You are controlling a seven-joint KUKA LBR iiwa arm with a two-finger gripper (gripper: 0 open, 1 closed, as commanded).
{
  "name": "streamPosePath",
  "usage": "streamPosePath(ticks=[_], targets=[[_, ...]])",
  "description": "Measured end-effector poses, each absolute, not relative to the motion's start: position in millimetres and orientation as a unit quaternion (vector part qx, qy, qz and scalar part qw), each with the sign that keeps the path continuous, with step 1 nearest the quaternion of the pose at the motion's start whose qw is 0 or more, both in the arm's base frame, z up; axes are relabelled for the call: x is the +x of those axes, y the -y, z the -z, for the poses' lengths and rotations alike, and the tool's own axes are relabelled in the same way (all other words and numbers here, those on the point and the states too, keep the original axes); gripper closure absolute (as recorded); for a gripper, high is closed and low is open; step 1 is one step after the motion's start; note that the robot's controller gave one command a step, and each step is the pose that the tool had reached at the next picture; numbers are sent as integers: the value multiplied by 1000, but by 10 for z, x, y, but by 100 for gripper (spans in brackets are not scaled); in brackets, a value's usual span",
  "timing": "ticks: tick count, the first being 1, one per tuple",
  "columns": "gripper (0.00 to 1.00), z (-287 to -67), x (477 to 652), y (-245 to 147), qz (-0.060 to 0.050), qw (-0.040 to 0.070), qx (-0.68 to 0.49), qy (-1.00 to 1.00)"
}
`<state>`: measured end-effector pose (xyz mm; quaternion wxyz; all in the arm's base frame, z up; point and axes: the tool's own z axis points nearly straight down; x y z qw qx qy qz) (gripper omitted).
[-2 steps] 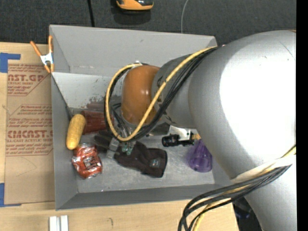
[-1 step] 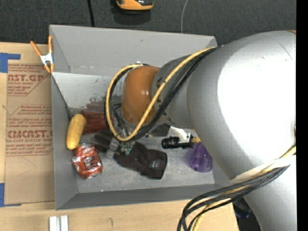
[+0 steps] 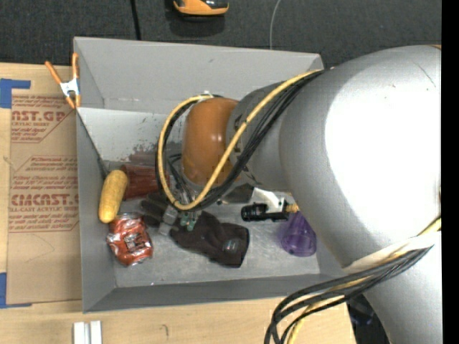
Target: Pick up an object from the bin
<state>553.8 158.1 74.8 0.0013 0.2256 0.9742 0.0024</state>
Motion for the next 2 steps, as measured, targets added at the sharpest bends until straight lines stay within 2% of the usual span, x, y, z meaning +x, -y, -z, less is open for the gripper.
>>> streamPosePath(ticks=[2], targets=[[100,-925,5517,-1573,1,-3,217,-976]])
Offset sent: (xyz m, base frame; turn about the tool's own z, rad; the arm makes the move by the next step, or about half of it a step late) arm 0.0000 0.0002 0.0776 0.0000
